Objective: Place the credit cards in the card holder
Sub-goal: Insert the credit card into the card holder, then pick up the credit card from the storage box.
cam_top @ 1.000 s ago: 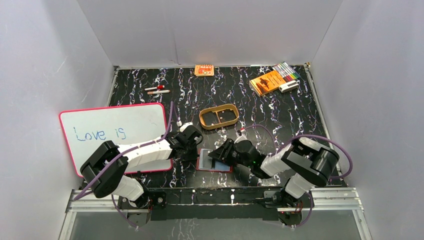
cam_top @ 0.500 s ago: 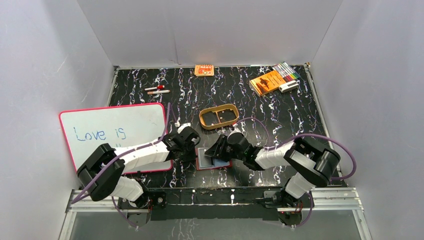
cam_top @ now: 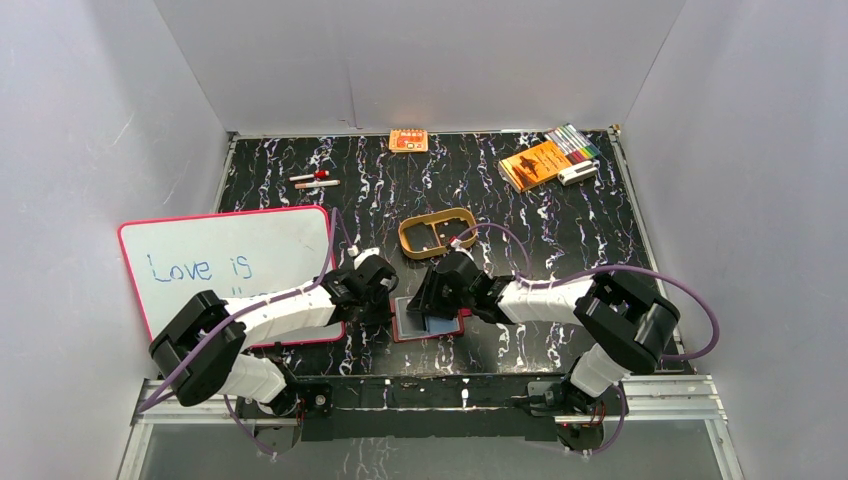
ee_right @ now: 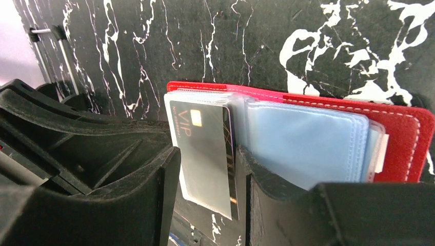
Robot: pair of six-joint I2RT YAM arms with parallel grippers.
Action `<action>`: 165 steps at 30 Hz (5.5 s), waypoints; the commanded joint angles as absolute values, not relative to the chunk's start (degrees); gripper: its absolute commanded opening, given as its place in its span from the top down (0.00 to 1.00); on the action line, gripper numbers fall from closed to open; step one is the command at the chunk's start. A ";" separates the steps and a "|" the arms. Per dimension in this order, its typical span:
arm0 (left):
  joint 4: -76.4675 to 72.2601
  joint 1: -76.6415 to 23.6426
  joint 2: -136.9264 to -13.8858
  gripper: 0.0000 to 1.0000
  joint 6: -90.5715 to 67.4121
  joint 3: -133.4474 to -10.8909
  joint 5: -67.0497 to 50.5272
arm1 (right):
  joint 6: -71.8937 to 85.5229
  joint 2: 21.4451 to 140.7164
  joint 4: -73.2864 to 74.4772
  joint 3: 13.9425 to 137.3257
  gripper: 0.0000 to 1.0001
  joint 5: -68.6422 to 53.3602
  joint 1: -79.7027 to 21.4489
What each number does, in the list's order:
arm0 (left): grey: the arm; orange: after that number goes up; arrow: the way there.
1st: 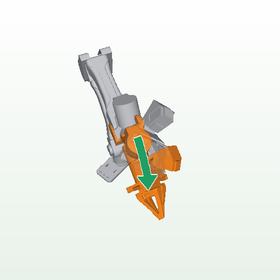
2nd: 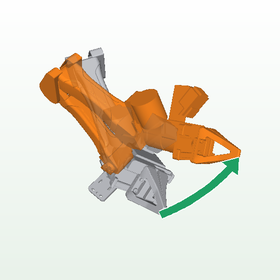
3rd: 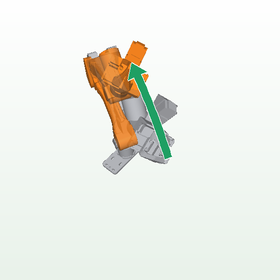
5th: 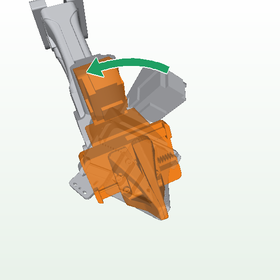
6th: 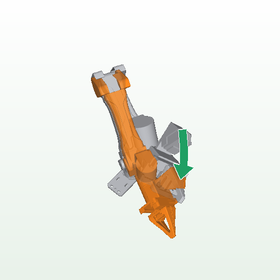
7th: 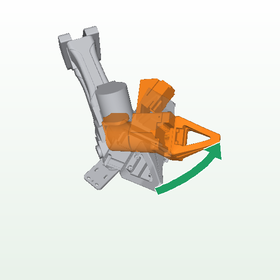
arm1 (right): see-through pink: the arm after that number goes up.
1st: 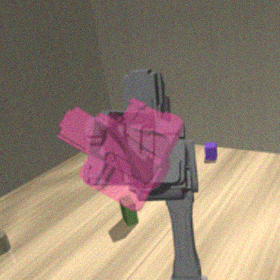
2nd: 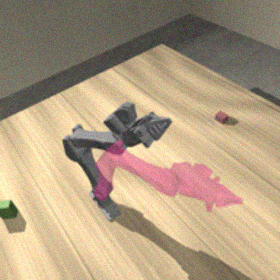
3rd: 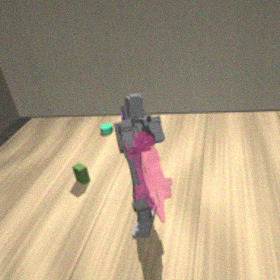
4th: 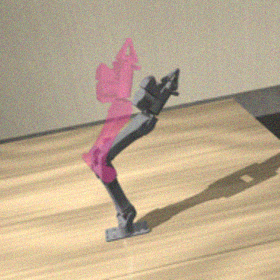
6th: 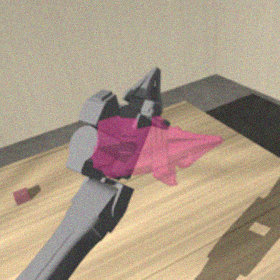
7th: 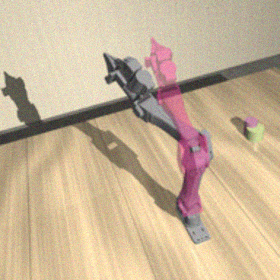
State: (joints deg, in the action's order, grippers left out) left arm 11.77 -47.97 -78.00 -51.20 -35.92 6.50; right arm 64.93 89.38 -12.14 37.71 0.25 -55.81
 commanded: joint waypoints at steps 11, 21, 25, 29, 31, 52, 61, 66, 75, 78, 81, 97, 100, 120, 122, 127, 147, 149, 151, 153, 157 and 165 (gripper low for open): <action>5.94 -48.55 -76.69 1.00 -52.34 -36.52 2.26 | 61.73 88.31 -11.50 39.74 0.49 -1.97 -57.83; 11.22 -48.59 -75.19 1.00 -51.60 -38.20 7.32 | 55.05 82.85 5.69 45.48 0.40 7.31 -57.75; 11.24 -48.52 -75.15 1.00 -51.64 -38.23 7.17 | 53.93 81.88 8.08 45.93 0.39 7.30 -57.84; 11.32 -48.57 -74.74 1.00 -51.83 -38.30 7.36 | 52.37 82.22 10.67 46.66 0.35 6.99 -57.83; 11.69 -48.59 -74.47 1.00 -51.73 -38.68 7.51 | 51.90 82.07 11.00 46.80 0.35 7.06 -57.77; 16.01 -48.54 -61.00 0.44 -40.92 -48.43 11.45 | 26.63 86.79 1.97 60.97 0.41 -6.23 -36.73; 16.92 -48.54 -57.70 0.44 -39.88 -46.07 13.89 | 24.03 101.41 0.54 69.45 0.37 -6.52 -35.19; 16.96 -48.52 -57.31 0.44 -39.44 -45.06 15.30 | 23.44 106.97 -0.26 72.77 0.37 -6.82 -33.80; 16.50 -48.54 -58.31 0.43 -38.29 -44.65 16.19 | 22.59 111.14 -2.36 75.05 0.38 -10.61 -32.41; 16.46 -48.55 -58.77 0.43 -38.40 -44.41 16.09 | 22.84 111.55 -2.97 74.63 0.38 -12.03 -32.43; 16.22 -48.58 -58.89 0.43 -38.62 -44.08 15.92 | 22.89 112.12 -2.99 74.50 0.39 -12.57 -32.43; 16.50 -48.60 -58.96 0.43 -39.65 -43.41 15.91 | 23.12 114.77 -2.20 75.23 0.44 -13.40 -32.51; 16.61 -48.54 -58.97 0.43 -39.59 -43.41 16.08 | 23.12 114.96 -2.24 75.32 0.47 -13.43 -32.47; 16.60 -48.52 -58.90 0.43 -39.88 -43.11 16.16 | 22.68 115.25 -0.85 75.93 0.48 -12.39 -33.15; 16.52 -48.52 -58.93 0.43 -39.88 -42.95 16.17 | 22.52 115.59 -0.31 76.22 0.49 -12.27 -33.27; 16.52 -48.56 -59.28 0.43 -39.90 -43.15 16.00 | 22.07 116.06 1.70 76.90 0.55 -11.44 -33.52; 16.53 -48.53 -59.23 0.43 -40.07 -43.03 16.26 | 25.67 111.35 -4.08 70.75 0.72 -11.75 -31.77; 16.52 -48.56 -59.24 0.43 -40.08 -43.02 16.17 | 26.40 110.95 -5.22 70.21 0.65 -13.24 -31.62; 16.46 -48.59 -59.19 0.43 -40.08 -43.02 16.09 | 26.98 110.98 -5.66 70.33 0.59 -15.13 -31.42; 16.48 -48.59 -59.15 0.43 -40.08 -42.96 16.08 | 27.31 111.24 -5.46 70.72 0.55 -16.52 -31.35; 16.42 -48.52 -59.15 0.43 -40.16 -42.89 16.08 | 27.43 112.36 -3.79 71.97 0.51 -17.43 -31.38; 16.41 -48.59 -59.14 0.43 -40.25 -42.88 16.00 | 26.46 113.91 -1.35 73.27 0.50 -18.08 -31.37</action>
State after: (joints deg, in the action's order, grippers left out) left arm 16.71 -48.23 -59.59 -40.10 -43.53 14.59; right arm 27.07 113.71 -2.74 70.63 -16.78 -31.51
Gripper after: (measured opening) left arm 0.565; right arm 0.511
